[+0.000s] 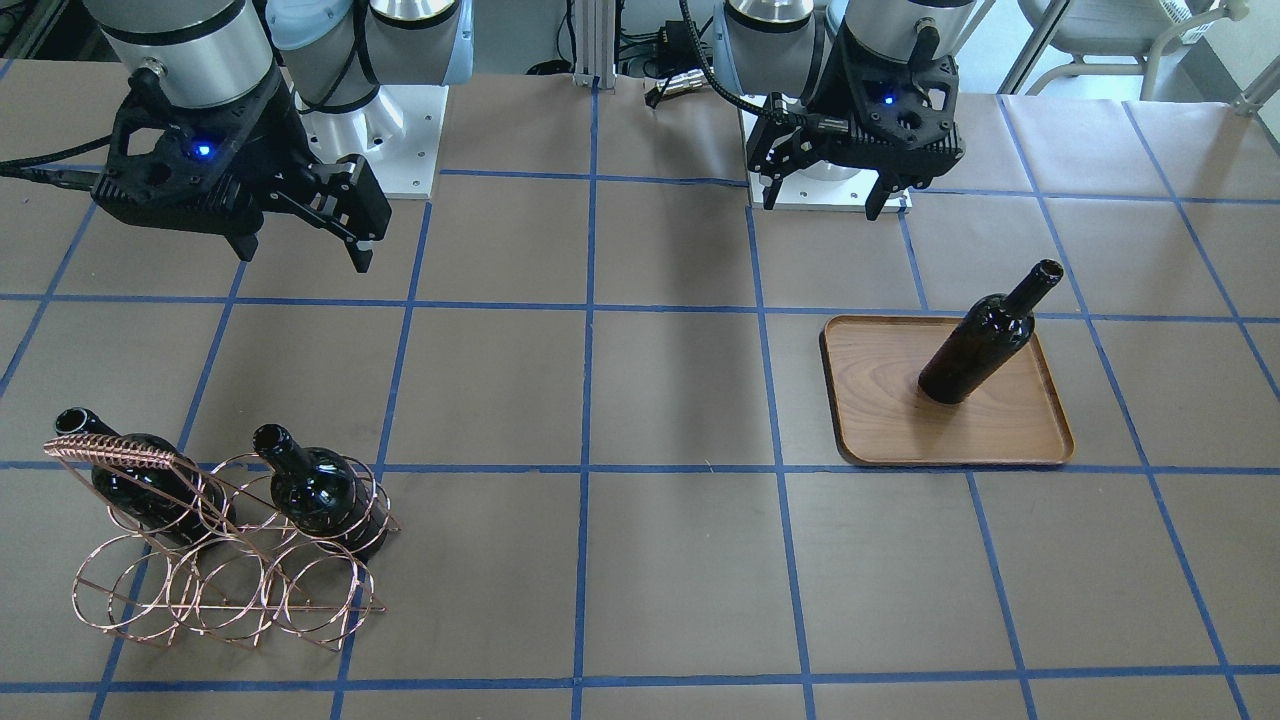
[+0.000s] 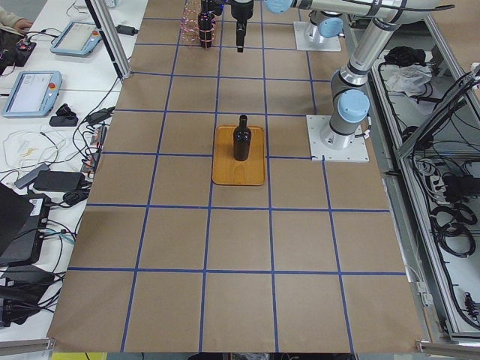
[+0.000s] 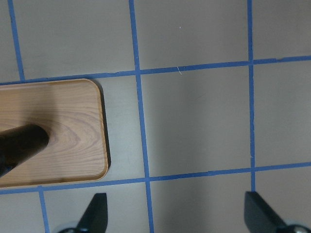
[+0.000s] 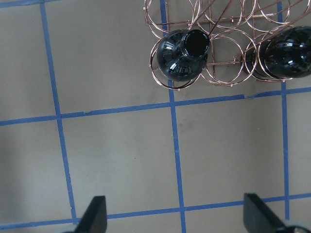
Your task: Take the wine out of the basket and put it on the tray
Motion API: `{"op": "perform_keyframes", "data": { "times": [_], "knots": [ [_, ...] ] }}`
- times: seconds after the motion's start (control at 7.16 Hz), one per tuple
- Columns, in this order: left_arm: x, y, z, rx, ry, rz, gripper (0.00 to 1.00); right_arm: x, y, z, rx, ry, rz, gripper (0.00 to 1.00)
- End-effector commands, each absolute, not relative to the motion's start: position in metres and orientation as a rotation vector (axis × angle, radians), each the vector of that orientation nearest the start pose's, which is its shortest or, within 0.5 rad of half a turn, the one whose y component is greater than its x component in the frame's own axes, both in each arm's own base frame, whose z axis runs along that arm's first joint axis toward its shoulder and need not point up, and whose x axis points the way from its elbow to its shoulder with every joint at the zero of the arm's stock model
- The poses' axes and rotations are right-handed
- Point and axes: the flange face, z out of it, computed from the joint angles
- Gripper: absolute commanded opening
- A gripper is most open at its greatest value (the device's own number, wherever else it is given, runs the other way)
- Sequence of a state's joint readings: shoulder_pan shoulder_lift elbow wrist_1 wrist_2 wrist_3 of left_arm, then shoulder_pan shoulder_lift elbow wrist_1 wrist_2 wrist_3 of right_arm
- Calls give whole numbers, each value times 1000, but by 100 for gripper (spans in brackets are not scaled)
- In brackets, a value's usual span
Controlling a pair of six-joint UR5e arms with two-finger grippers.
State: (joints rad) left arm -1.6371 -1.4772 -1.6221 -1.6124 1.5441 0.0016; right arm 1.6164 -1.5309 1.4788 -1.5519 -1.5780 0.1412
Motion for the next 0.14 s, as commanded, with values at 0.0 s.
{"op": "perform_keyframes", "data": {
  "times": [0.0],
  "knots": [
    [-166, -442, 502, 109, 3166, 1, 100, 156, -505, 511, 150, 3142, -52, 100]
  ]
}}
